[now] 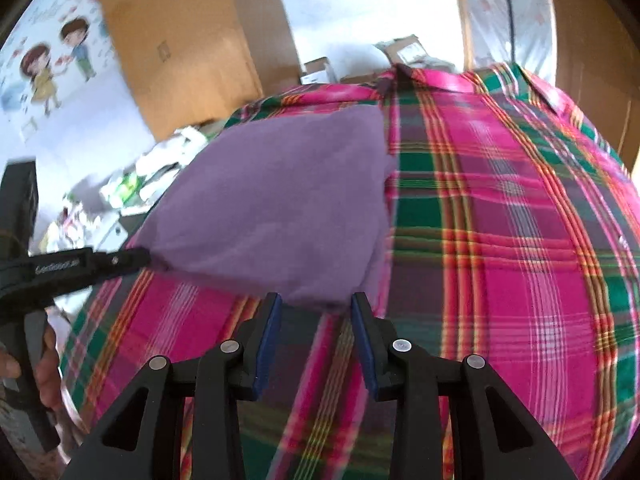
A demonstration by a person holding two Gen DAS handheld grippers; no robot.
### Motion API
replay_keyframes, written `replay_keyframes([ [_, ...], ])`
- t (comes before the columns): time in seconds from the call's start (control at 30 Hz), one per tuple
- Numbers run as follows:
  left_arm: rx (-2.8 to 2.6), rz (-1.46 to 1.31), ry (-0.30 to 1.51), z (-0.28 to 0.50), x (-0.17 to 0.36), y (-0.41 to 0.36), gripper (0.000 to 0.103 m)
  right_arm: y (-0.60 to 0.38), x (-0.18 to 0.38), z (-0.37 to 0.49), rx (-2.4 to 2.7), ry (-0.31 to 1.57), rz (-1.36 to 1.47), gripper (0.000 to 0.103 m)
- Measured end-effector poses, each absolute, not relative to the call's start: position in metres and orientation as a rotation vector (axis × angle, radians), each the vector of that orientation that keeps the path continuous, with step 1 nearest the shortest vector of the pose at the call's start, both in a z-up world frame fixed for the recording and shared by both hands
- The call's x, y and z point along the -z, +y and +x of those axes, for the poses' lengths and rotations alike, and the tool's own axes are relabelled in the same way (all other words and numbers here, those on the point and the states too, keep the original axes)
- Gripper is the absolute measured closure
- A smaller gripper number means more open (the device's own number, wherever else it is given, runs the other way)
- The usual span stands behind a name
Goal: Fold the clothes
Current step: 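Release the fleece and pull both grippers back from the stack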
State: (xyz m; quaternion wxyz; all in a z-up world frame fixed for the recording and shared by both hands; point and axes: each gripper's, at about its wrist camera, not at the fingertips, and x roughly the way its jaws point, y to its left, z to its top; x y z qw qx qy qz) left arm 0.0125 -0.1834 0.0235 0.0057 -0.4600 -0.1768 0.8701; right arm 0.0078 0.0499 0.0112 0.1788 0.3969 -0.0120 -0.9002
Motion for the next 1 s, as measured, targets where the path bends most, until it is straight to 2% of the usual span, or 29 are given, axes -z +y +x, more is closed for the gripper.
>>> replay_keyframes([
  [0.13,-2.714,-1.441,-0.471,0.018,-0.017,-0.169,0.074,0.041,-0.007,0.015,2.565,0.055,1.117,0.066],
  [0.5,-2.778,-1.424,-0.213,0.017,-0.005,-0.138,0.074,0.046,0.009,0.016,2.639,0.089,1.22,0.065],
  [0.57,-2.792,-1.421,-0.183,0.018,-0.005,-0.136,0.074,0.044,0.009,0.017,2.644,0.108,1.227,0.062],
  [0.63,-2.805,-1.42,-0.156,0.019,-0.004,-0.134,0.074,0.041,0.009,0.018,2.636,0.12,1.229,0.048],
  [0.9,-2.873,-1.397,-0.083,0.015,-0.003,-0.129,0.074,0.032,0.01,0.015,2.664,0.163,1.247,0.047],
  [1.0,-2.884,-1.39,-0.079,0.013,-0.003,-0.129,0.071,0.032,0.01,0.011,2.693,0.153,1.26,0.047],
])
